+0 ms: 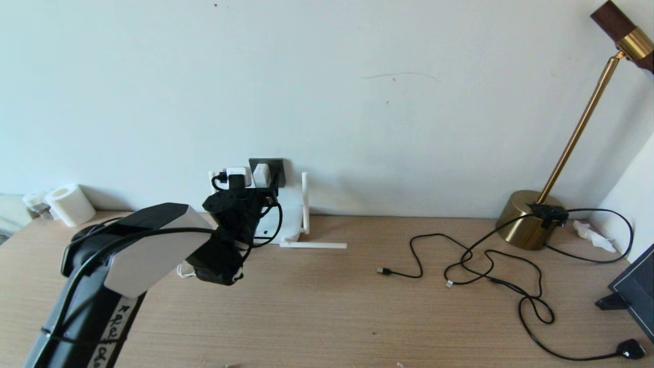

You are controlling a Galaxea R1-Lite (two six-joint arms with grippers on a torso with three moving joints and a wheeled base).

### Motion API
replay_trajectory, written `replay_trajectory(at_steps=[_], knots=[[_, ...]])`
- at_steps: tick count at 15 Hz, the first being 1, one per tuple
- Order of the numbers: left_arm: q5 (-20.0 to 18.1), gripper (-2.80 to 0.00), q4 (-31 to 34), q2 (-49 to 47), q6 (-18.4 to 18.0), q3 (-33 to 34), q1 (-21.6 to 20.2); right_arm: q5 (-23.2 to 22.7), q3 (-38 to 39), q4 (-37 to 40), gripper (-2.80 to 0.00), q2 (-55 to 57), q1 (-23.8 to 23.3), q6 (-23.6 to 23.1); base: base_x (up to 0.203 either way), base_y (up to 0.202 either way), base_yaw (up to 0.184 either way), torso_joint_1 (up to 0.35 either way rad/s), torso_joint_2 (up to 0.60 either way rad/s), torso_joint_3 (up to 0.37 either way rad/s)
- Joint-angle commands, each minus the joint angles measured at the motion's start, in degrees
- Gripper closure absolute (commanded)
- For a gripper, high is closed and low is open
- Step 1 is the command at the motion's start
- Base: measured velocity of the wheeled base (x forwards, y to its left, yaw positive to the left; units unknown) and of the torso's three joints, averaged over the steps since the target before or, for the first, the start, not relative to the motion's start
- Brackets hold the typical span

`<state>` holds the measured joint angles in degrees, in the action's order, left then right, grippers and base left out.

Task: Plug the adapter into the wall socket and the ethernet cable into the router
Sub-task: Plug plug into socket, then pick up cable

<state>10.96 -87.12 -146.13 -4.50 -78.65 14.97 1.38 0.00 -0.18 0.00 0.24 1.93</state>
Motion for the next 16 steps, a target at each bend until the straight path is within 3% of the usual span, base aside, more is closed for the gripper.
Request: replay_trajectory(at_steps=[1, 8, 12, 14, 16], knots=[[0.03, -2.8, -0.54, 1.62, 0.09, 2.32, 0.39, 0.03, 0.0, -0.08, 0.0, 0.0, 0.02, 0.01, 0.0, 0.0, 0.0, 0.0, 0.0, 0.0], [-0.76, -2.8, -0.54, 17.29, 0.77, 17.78, 0.98, 0.03, 0.0, 0.01, 0.0, 0.0, 0.02, 0.01, 0.0, 0.0, 0.0, 0.0, 0.0, 0.0], [-6.94, -2.8, 0.07, 36.79, -1.36, 31.89, 1.9, 0.03, 0.0, -0.07, 0.0, 0.0, 0.02, 0.01, 0.0, 0.0, 0.0, 0.0, 0.0, 0.0], [-12.68, -2.8, 7.31, 49.64, -4.74, 35.76, 1.89, 0.03, 0.0, -0.02, 0.0, 0.0, 0.02, 0.01, 0.0, 0.0, 0.0, 0.0, 0.0, 0.0], [-18.06, -2.8, 25.93, 63.23, -9.37, 37.48, 1.92, 0.03, 0.0, -0.05, 0.0, 0.0, 0.02, 0.01, 0.0, 0.0, 0.0, 0.0, 0.0, 0.0]])
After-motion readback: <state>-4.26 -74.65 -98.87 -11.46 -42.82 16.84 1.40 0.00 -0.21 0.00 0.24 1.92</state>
